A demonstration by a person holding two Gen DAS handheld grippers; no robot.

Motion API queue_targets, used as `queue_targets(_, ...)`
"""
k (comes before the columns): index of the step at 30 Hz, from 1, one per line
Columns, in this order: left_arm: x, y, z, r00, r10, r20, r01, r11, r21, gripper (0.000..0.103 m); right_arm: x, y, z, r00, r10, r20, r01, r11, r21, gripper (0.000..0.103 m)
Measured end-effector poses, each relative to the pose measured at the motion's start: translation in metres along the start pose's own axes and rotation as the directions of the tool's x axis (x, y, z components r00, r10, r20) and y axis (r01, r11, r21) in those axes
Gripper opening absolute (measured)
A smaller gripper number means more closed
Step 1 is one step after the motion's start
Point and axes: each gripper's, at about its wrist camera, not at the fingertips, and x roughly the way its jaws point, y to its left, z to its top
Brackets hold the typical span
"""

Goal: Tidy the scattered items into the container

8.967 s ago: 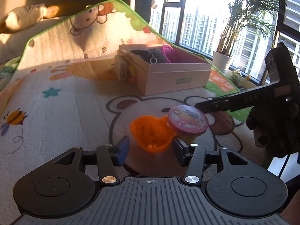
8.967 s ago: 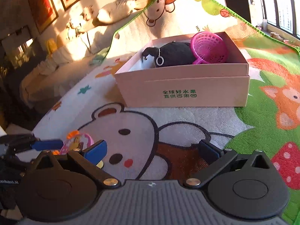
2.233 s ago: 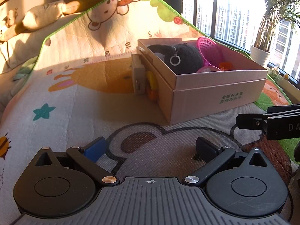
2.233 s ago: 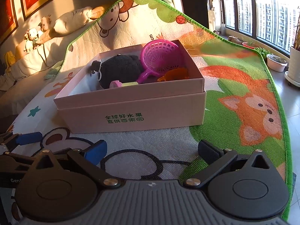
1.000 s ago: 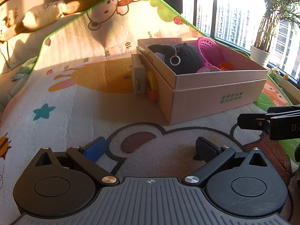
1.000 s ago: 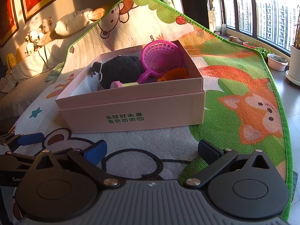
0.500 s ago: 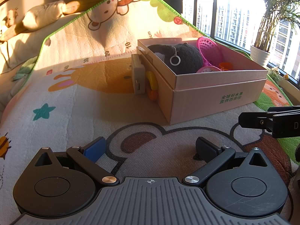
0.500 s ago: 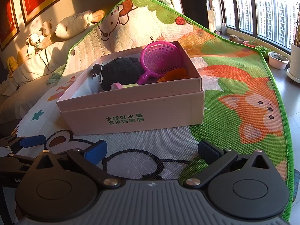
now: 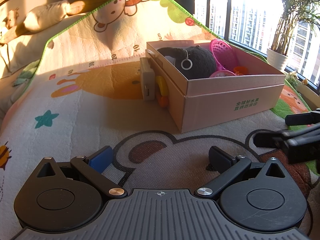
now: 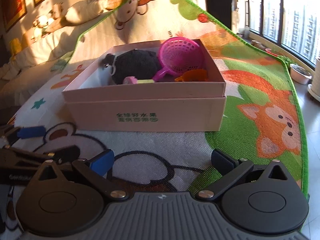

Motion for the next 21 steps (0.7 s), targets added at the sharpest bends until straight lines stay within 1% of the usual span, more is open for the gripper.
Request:
queue_targets(1,0.0,0.0,0.0,1.0,-0.003,0.0,0.003,1.0,-0.001,0.103,-0.008,0.004,-0.002,1.0,0.007,0.007,-0.007,0.999,-0.051,0.103)
queue_targets(4,0.001,0.003,0.002,1.0,-0.017,-0.004,0.017,1.0,0.007,0.103,-0.049,0.02,-0.001,0.991,-0.03,0.13,0.056,0.979,-0.198,0.103)
queue_targets(6,0.002,0.008,0.006,0.999,-0.039,-0.033,0.04,0.999,0.002,0.103,-0.071,0.03,0.019,0.981,-0.021,0.193,0.069,0.968,-0.241,0.103)
queue_targets(8,0.001,0.009,0.01,0.997,-0.046,-0.063,0.046,0.999,-0.004,0.103,-0.08,0.041,0.052,0.98,0.019,0.196,0.032,0.967,-0.254,0.103)
queue_targets(9,0.001,0.007,0.009,0.997,-0.041,-0.066,0.042,0.999,0.008,0.103,-0.08,0.048,0.07,0.982,0.047,0.18,0.001,0.966,-0.258,0.102)
queue_targets(10,0.0,0.007,0.008,0.997,-0.04,-0.06,0.041,0.999,0.016,0.103,-0.075,0.057,0.089,0.985,0.081,0.153,-0.039,0.964,-0.261,0.094)
queue_targets(11,-0.002,0.008,0.006,0.997,-0.046,-0.055,0.047,0.999,0.015,0.103,-0.067,0.068,0.109,0.987,0.122,0.107,-0.091,0.962,-0.257,0.087)
queue_targets(12,-0.004,0.01,0.006,0.997,-0.059,-0.053,0.059,0.998,0.005,0.103,-0.056,0.079,0.128,0.986,0.16,0.047,-0.144,0.96,-0.241,0.07)
queue_targets(13,-0.008,0.016,0.005,0.996,-0.08,-0.045,0.079,0.997,-0.021,0.103,-0.041,0.091,0.145,0.981,0.192,-0.02,-0.192,0.957,-0.216,0.064)
queue_targets(14,-0.014,0.023,0.003,0.994,-0.105,-0.026,0.104,0.993,-0.057,0.103,-0.025,0.103,0.159,0.975,0.21,-0.075,-0.221,0.954,-0.2,0.064)
queue_targets(15,-0.021,0.032,0.0,0.992,-0.122,0.004,0.122,0.989,-0.089,0.103,-0.01,0.115,0.17,0.972,0.206,-0.111,-0.225,0.954,-0.201,0.064)
queue_targets(16,-0.029,0.04,-0.003,0.992,-0.116,0.041,0.12,0.987,-0.11,0.103,0.005,0.126,0.178,0.973,0.187,-0.138,-0.213,0.955,-0.207,0.065)
queue_targets(17,-0.037,0.049,-0.005,0.993,-0.085,0.077,0.094,0.988,-0.121,0.103,0.021,0.137,0.185,0.971,0.166,-0.171,-0.201,0.957,-0.211,0.066)
queue_targets(18,-0.044,0.058,-0.008,0.994,-0.049,0.101,0.062,0.99,-0.129,0.103,0.036,0.145,0.189,0.966,0.157,-0.204,-0.199,0.957,-0.209,0.069)
queue_targets(19,-0.049,0.067,-0.01,0.994,-0.021,0.111,0.037,0.989,-0.142,0.103,0.05,0.152,0.192,0.961,0.149,-0.235,-0.199,0.959,-0.204,0.072)
queue_targets(21,-0.055,0.085,-0.014,0.994,0.006,0.11,0.014,0.984,-0.18,0.103,0.074,0.164,0.196,0.956,0.104,-0.274,-0.167,0.961,-0.22,0.073)
